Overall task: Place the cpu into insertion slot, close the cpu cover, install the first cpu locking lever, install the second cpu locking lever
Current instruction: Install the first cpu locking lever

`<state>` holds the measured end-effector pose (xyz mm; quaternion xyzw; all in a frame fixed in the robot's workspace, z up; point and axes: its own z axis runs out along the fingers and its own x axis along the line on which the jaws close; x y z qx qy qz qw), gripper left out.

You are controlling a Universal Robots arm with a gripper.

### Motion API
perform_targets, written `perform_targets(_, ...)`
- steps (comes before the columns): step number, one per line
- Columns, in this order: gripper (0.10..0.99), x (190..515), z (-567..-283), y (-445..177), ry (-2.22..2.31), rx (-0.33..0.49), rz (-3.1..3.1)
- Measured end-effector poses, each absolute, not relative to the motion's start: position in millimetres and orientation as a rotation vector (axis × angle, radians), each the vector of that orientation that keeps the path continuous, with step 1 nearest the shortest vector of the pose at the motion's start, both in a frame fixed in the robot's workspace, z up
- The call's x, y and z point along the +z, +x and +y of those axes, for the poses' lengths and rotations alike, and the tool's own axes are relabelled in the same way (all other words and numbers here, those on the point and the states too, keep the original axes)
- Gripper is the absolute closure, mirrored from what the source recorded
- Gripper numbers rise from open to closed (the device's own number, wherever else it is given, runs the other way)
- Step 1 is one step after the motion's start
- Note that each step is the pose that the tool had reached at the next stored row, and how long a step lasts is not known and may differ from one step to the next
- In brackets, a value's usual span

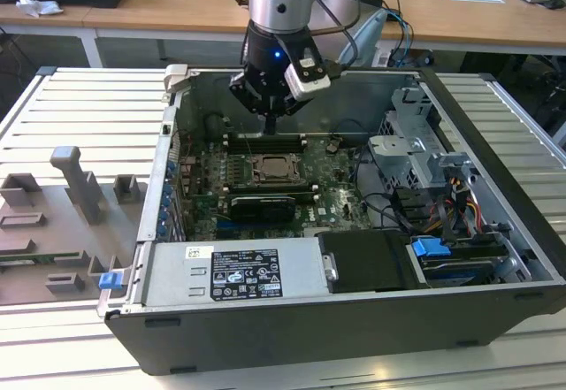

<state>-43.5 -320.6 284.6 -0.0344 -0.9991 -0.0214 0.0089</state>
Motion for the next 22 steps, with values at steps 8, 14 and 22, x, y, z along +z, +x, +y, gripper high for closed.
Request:
perform_targets(8, 0.98, 284.2, -320.6, -43.5, 0.256, -0.063, -3.109)
perform_targets(14, 0.98, 284.0, -320.6, -47.1, 0.269, -0.064, -3.115)
perform_targets(22, 0.98, 283.3, -320.6, -68.6, 0.27, -0.063, -3.121)
